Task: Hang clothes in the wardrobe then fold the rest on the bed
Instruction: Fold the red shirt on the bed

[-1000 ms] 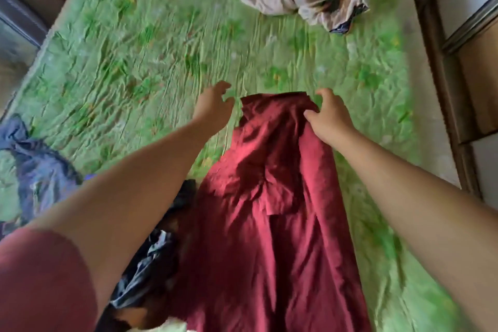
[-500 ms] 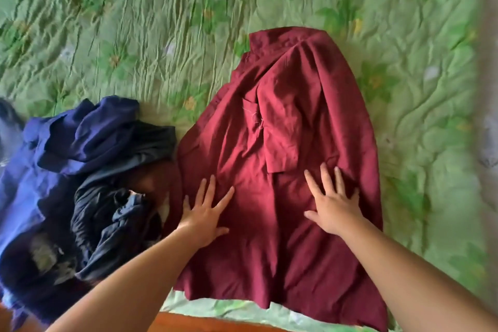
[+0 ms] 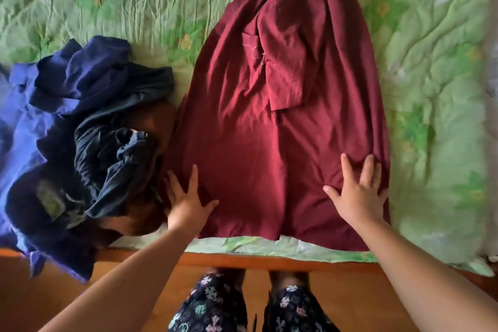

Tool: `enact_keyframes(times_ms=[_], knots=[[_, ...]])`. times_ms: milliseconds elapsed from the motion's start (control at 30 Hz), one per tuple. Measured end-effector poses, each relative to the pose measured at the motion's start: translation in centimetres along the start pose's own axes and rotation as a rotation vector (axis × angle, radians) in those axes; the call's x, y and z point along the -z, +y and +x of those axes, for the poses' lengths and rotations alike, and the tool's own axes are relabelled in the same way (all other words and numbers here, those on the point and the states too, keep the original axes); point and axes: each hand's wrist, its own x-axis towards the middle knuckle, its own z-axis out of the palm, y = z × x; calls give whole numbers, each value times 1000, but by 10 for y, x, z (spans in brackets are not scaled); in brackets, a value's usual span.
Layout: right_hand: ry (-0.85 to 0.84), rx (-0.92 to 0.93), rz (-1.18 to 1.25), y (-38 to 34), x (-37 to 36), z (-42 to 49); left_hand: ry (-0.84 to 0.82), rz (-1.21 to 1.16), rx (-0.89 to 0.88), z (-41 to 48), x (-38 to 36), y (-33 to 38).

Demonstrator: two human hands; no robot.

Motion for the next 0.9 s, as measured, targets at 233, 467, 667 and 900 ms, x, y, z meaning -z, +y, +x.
enact_keyframes(times_ms=[233, 467, 667, 900], knots=[[70, -364, 401, 22, -16, -27, 174, -158, 153, 7, 7, -14], [-95, -512, 456, 63, -13, -14, 138, -212, 256, 13, 6, -26], [-147, -388, 476, 70, -20, -28, 10, -134, 195, -11, 6, -20], [-60, -216, 696, 43, 4, -41, -48, -483, -160, -61, 3, 71]])
